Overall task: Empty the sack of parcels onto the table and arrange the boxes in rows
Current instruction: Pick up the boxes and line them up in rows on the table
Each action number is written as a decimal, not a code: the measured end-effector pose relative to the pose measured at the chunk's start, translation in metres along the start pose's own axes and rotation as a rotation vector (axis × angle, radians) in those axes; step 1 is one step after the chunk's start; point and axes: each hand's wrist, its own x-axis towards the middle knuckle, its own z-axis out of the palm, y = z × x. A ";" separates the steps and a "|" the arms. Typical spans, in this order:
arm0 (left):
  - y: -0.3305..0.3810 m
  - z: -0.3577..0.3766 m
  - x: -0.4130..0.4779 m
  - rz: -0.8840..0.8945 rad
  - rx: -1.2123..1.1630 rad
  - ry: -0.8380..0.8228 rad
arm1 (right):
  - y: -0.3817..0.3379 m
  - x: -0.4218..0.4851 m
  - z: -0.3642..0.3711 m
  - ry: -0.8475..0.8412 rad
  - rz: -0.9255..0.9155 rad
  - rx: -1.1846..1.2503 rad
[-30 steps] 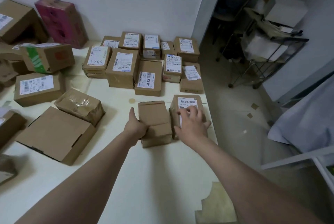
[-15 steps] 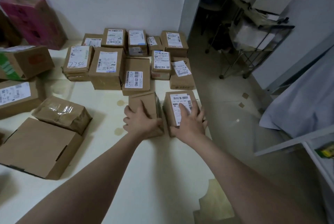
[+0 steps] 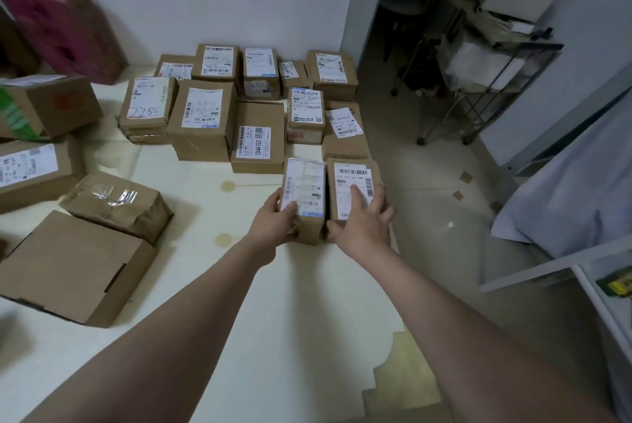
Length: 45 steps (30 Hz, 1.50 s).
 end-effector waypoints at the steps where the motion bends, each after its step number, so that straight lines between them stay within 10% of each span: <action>1: 0.003 0.007 0.000 0.015 -0.020 -0.003 | -0.001 0.001 -0.001 0.010 -0.002 0.025; 13: 0.001 -0.005 -0.006 0.140 0.415 0.357 | -0.022 -0.014 -0.011 0.392 -0.372 0.146; 22: 0.000 -0.139 -0.046 0.004 0.869 0.786 | -0.111 -0.053 0.039 -0.230 -0.614 0.051; 27: -0.031 -0.233 -0.064 -0.290 0.903 0.606 | -0.169 -0.063 0.054 -0.365 -0.581 0.012; 31: -0.056 -0.270 -0.075 -0.144 1.031 0.438 | -0.247 -0.061 0.064 -0.302 -0.629 0.082; 37: -0.051 -0.327 -0.076 0.030 1.232 0.161 | -0.290 -0.061 0.112 -0.276 -0.430 0.177; 45: -0.020 -0.274 -0.062 -0.250 0.911 0.493 | -0.232 -0.069 0.104 -0.192 0.207 0.896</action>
